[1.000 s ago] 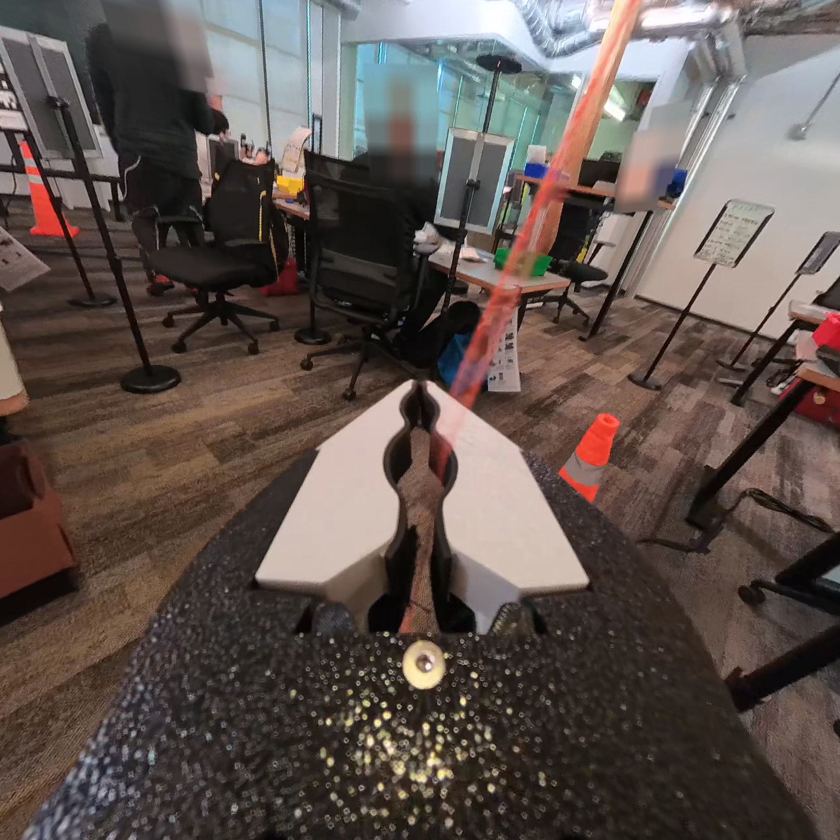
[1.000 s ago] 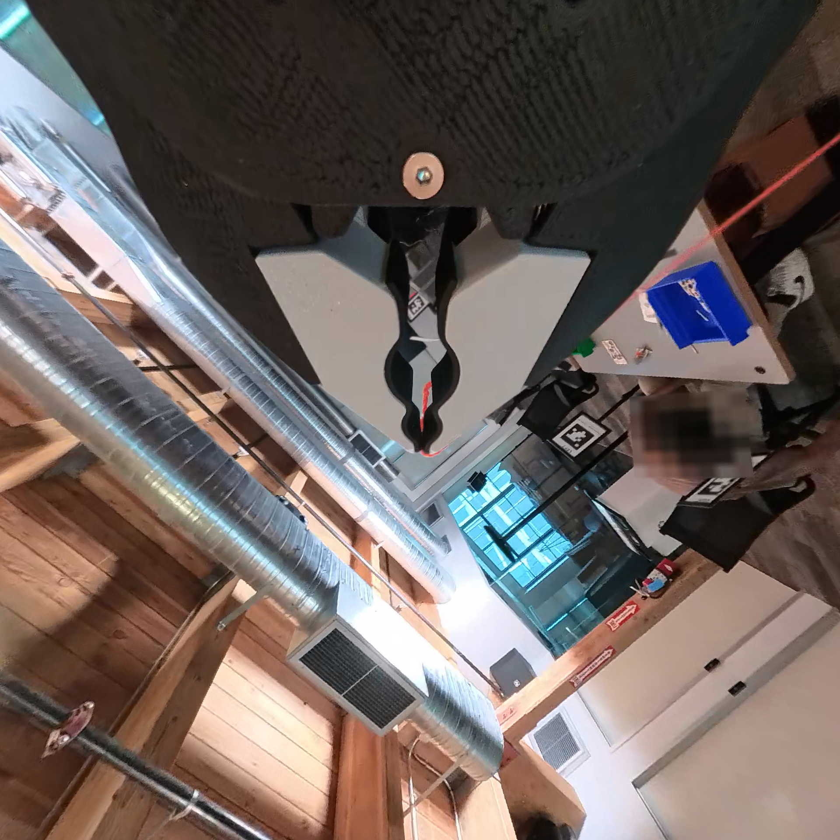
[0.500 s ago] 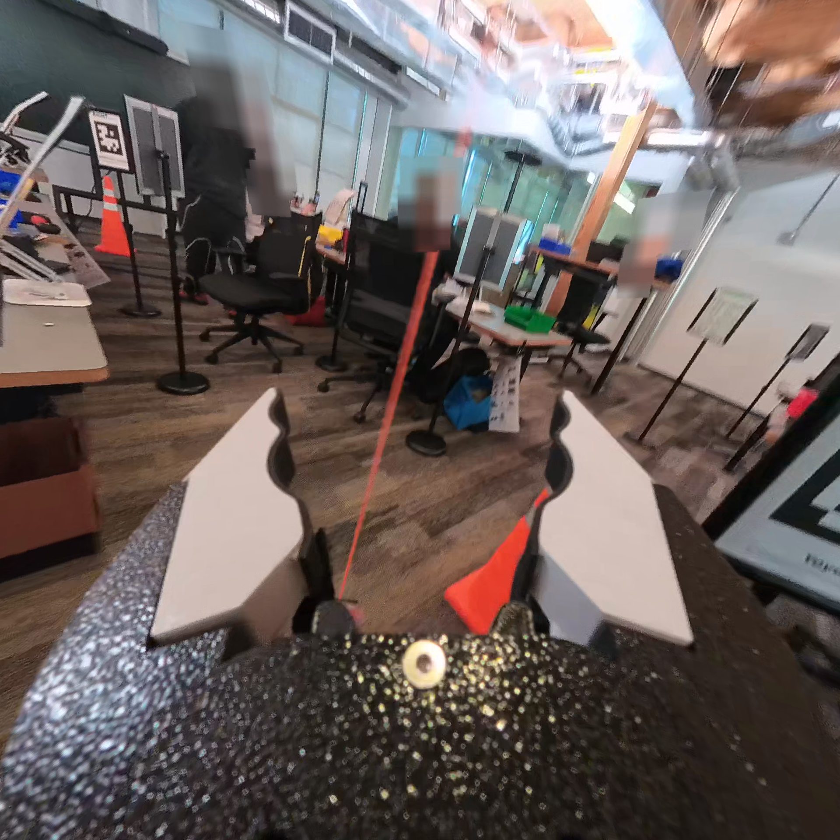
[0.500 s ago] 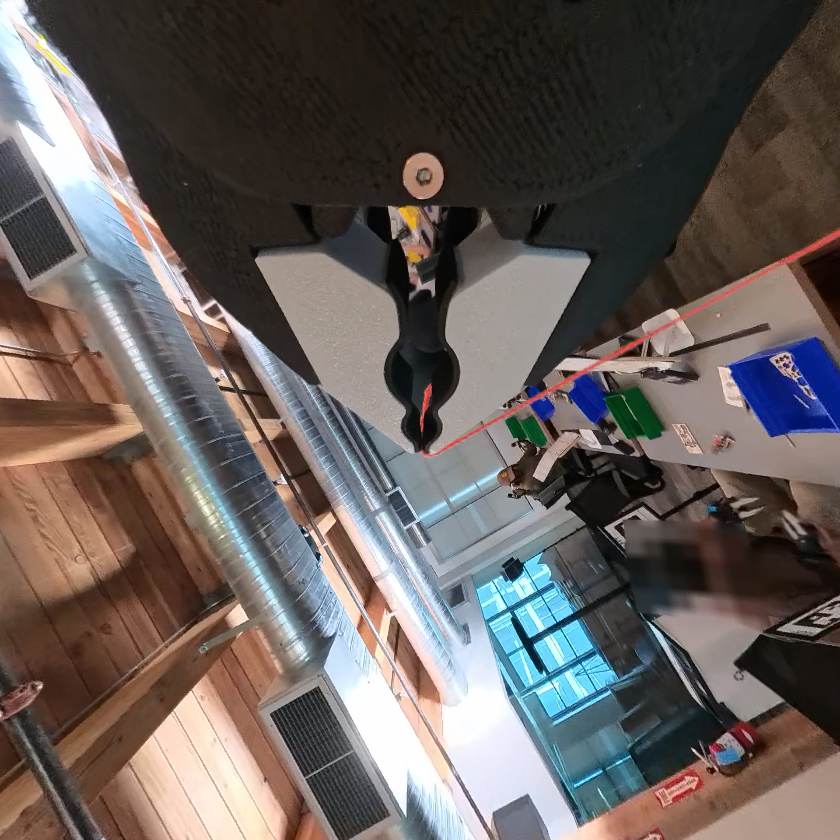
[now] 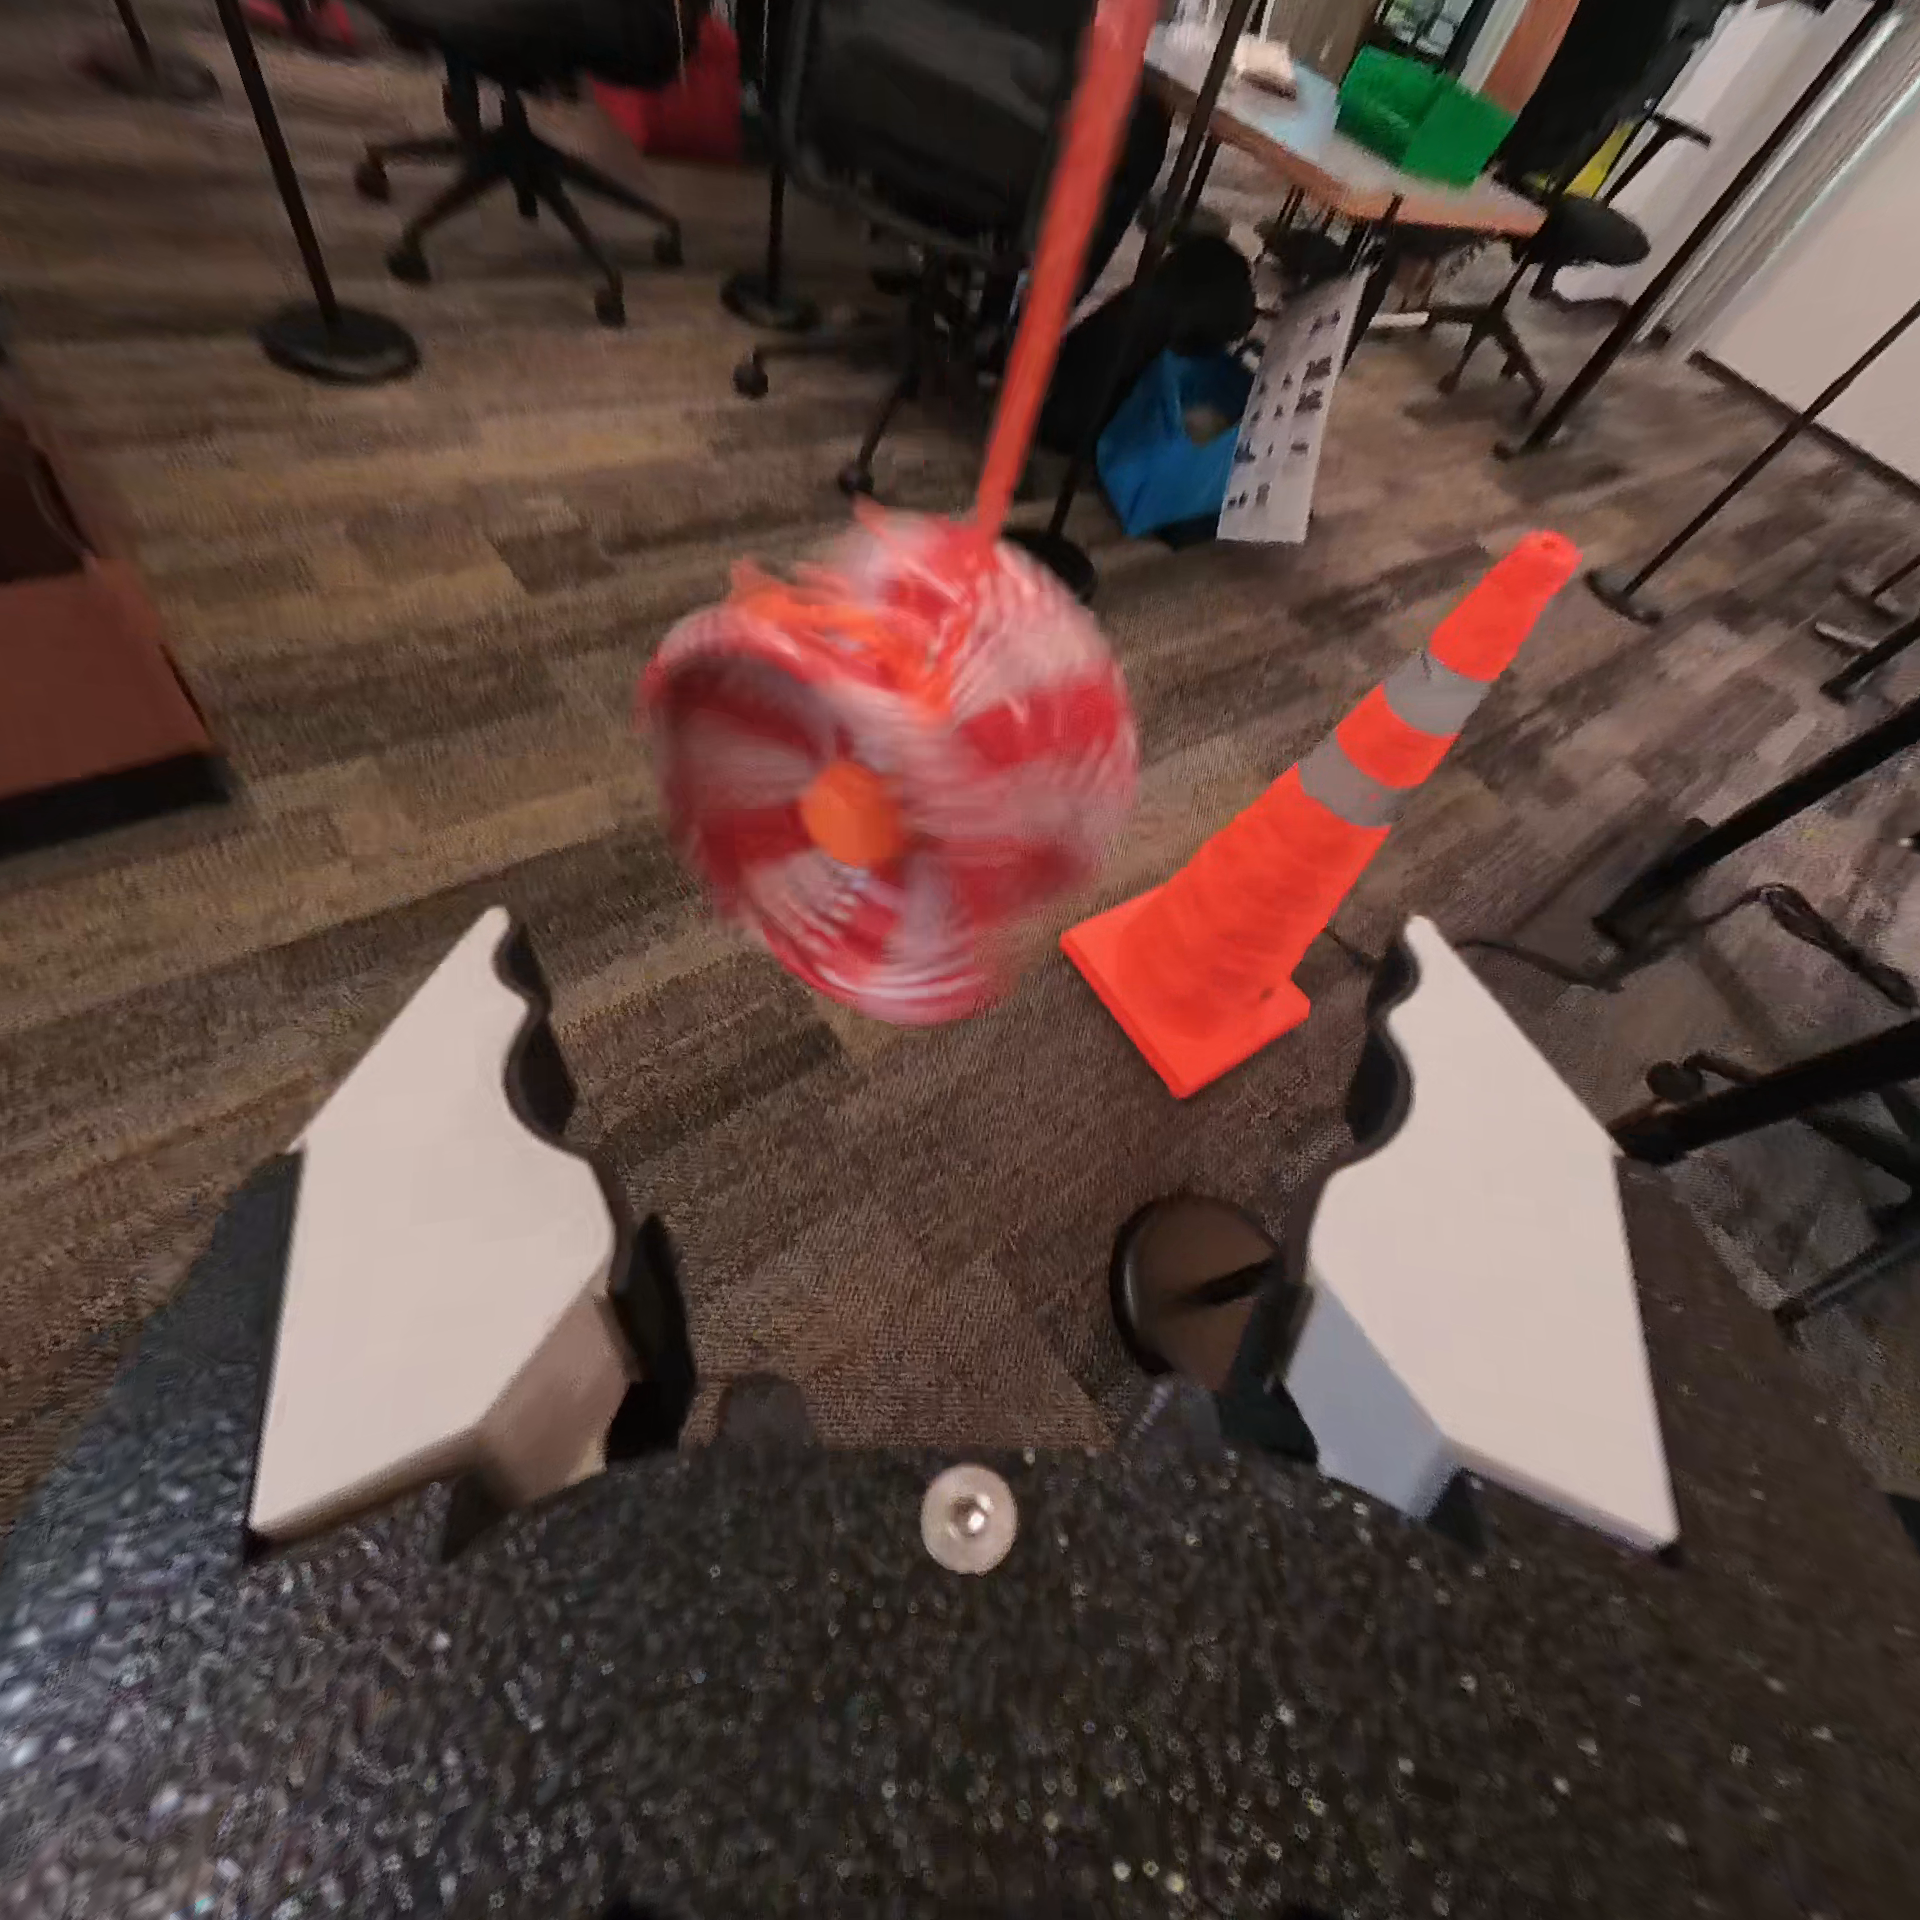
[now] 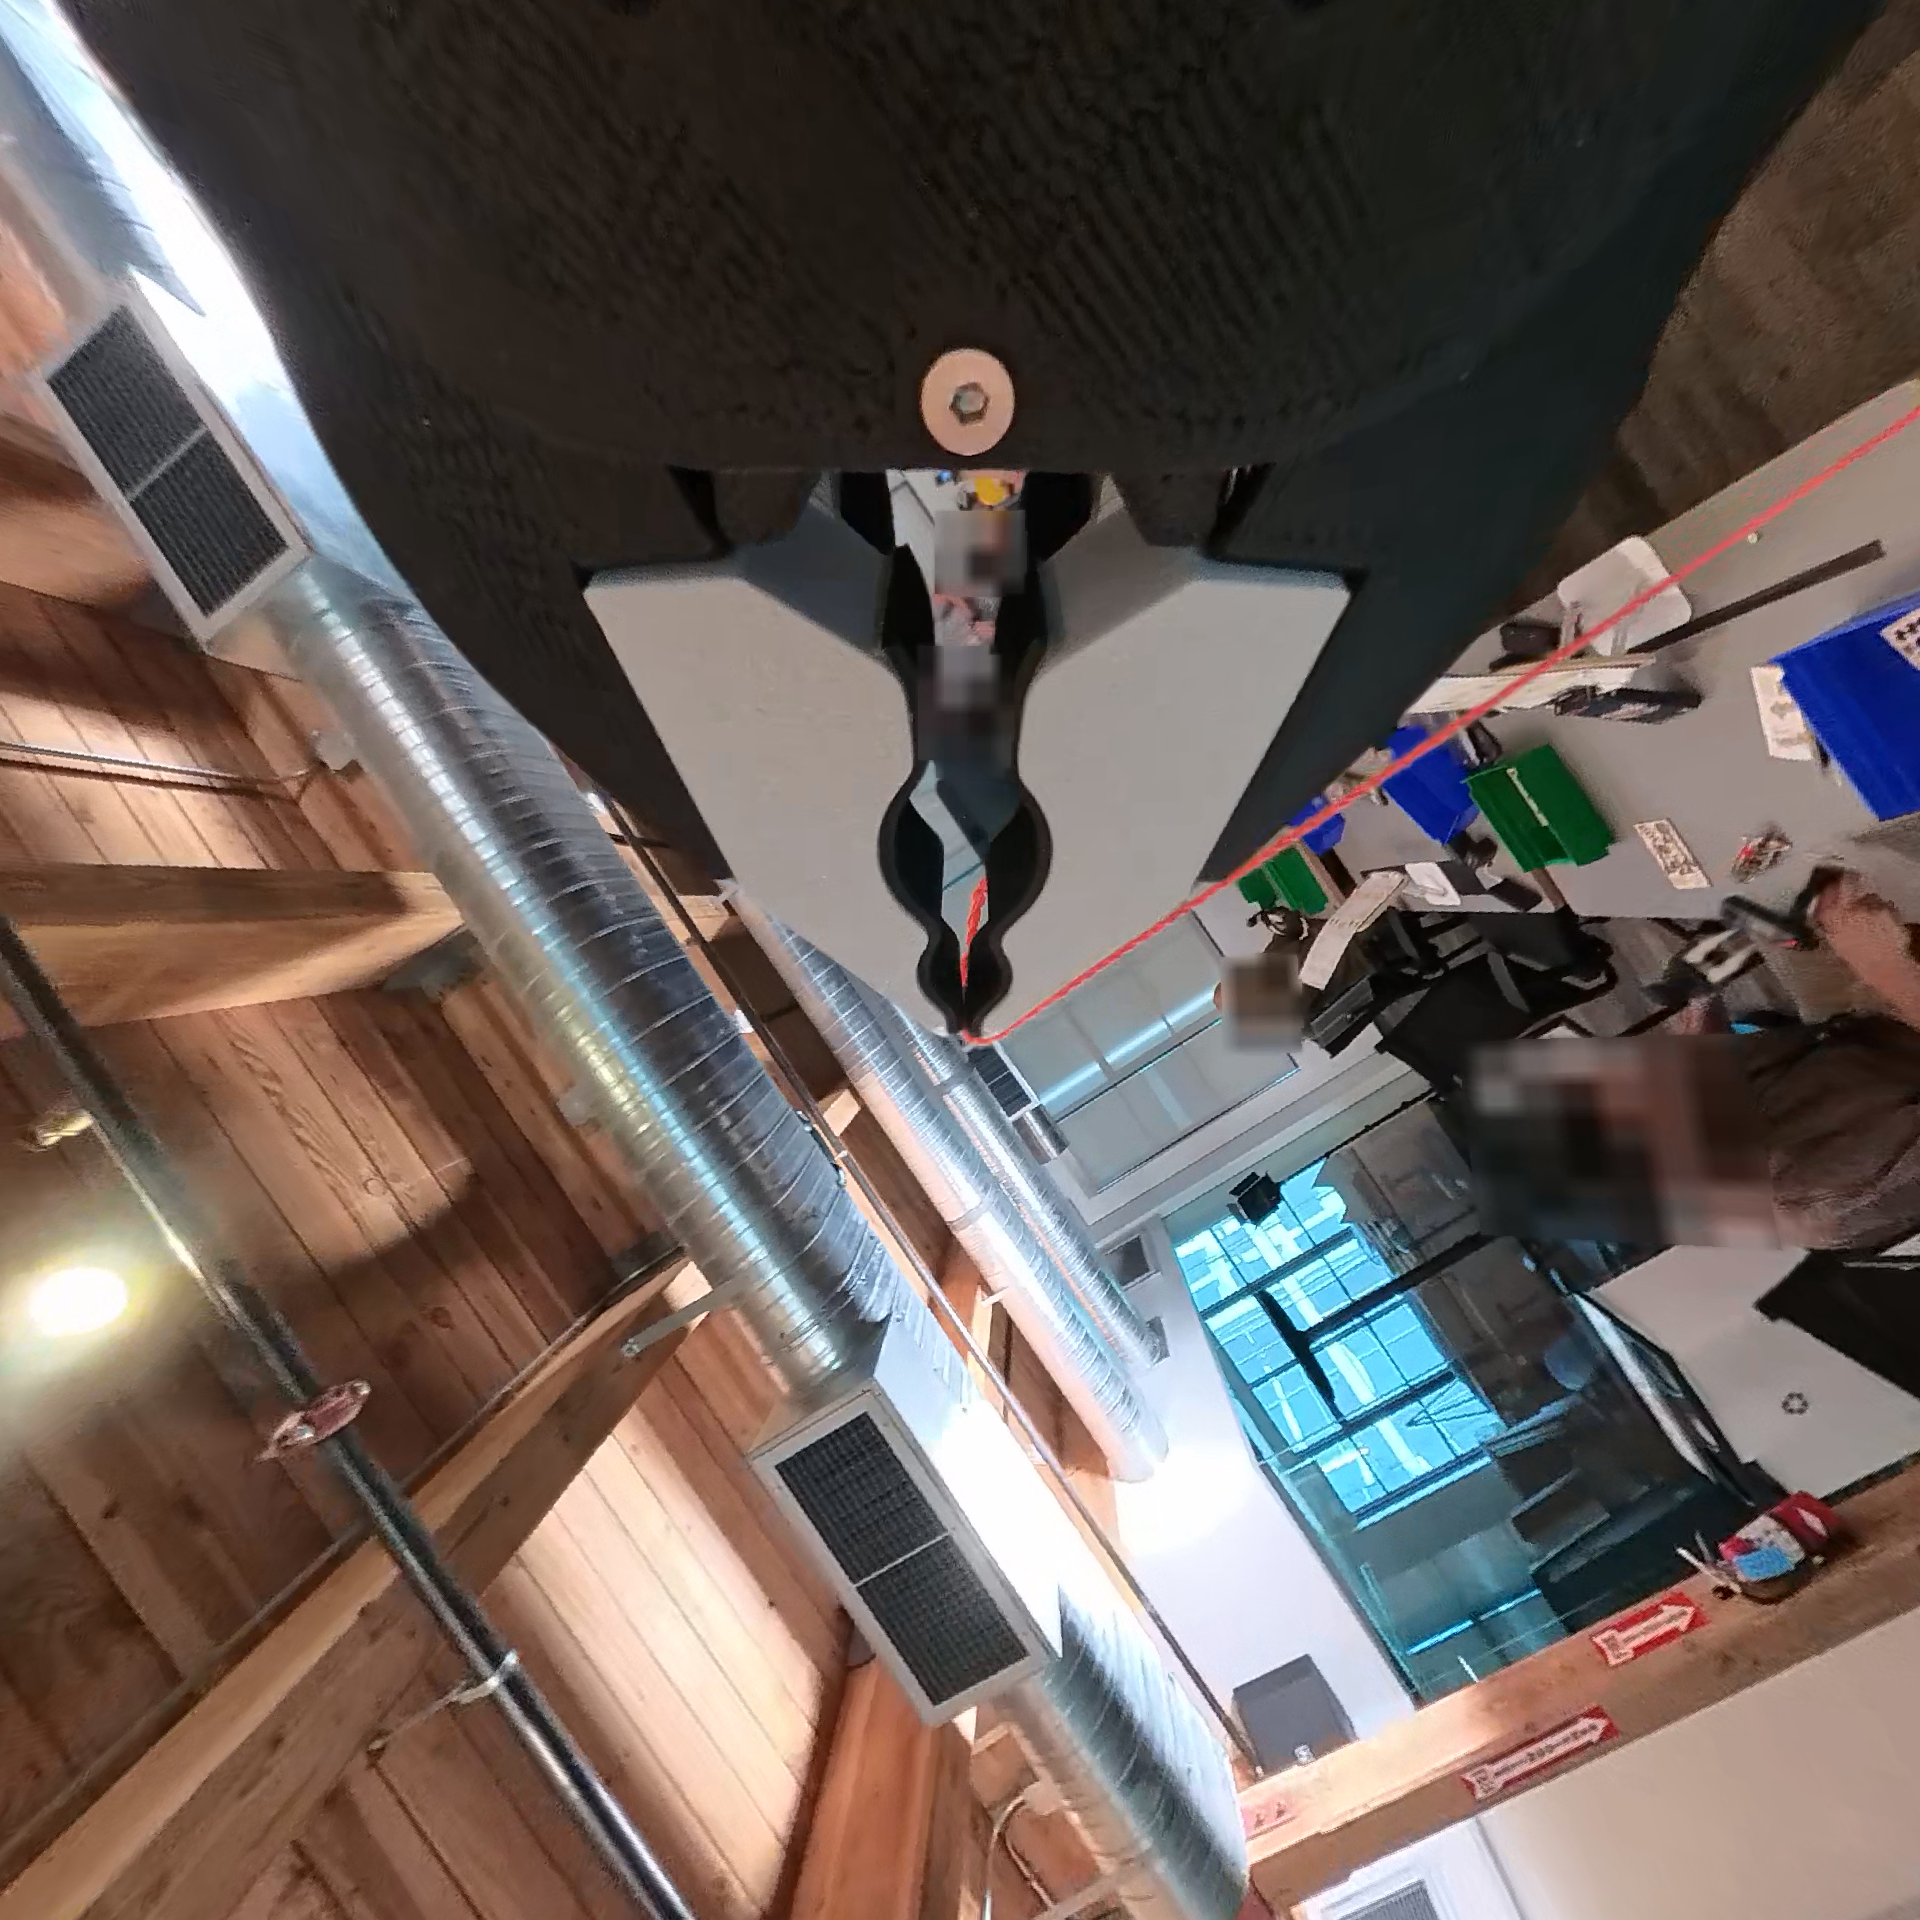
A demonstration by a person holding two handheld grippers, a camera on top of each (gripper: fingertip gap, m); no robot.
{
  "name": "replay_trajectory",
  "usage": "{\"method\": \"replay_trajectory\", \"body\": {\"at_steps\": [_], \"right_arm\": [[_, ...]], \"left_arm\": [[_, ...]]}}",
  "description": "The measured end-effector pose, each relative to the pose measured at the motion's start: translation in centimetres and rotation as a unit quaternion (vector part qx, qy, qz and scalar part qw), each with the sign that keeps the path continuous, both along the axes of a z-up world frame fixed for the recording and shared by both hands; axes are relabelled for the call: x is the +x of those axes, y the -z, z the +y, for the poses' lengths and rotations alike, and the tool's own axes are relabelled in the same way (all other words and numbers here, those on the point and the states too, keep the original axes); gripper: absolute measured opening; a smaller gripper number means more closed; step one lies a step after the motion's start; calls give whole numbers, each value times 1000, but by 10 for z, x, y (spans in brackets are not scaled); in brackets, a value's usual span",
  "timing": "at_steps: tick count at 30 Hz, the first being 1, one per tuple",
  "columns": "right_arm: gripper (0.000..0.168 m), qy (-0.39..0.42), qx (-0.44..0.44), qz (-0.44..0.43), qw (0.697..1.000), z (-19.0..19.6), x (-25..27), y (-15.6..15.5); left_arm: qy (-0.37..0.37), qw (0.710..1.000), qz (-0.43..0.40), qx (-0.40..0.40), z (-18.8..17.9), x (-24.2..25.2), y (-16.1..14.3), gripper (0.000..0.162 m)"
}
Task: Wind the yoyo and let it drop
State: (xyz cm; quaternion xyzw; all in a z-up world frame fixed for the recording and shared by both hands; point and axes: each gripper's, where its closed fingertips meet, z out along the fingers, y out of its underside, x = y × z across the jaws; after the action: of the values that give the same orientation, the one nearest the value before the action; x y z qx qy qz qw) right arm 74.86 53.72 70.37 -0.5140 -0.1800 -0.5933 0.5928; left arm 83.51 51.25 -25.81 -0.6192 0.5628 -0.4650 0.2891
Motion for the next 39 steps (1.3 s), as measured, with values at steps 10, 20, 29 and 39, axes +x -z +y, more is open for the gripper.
{"method": "replay_trajectory", "body": {"at_steps": [10, 20, 29, 39], "right_arm": [[0, 51, 9, -29, 998, -34, -5, -18], [0, 46, 7, -4, 999, -45, 9, -17], [0, 50, -16, -17, 999, -34, -2, -8], [0, -102, 12, -28, 994, -21, -102, -29]], "left_arm": [[32, 981, -168, -92, -8, 18, -65, 57], [77, 978, -181, -64, -30, 26, -73, 37], [88, 974, -208, 28, -61, 39, -82, 0], [-78, 970, -216, 78, 3, -56, -103, 0]]}}
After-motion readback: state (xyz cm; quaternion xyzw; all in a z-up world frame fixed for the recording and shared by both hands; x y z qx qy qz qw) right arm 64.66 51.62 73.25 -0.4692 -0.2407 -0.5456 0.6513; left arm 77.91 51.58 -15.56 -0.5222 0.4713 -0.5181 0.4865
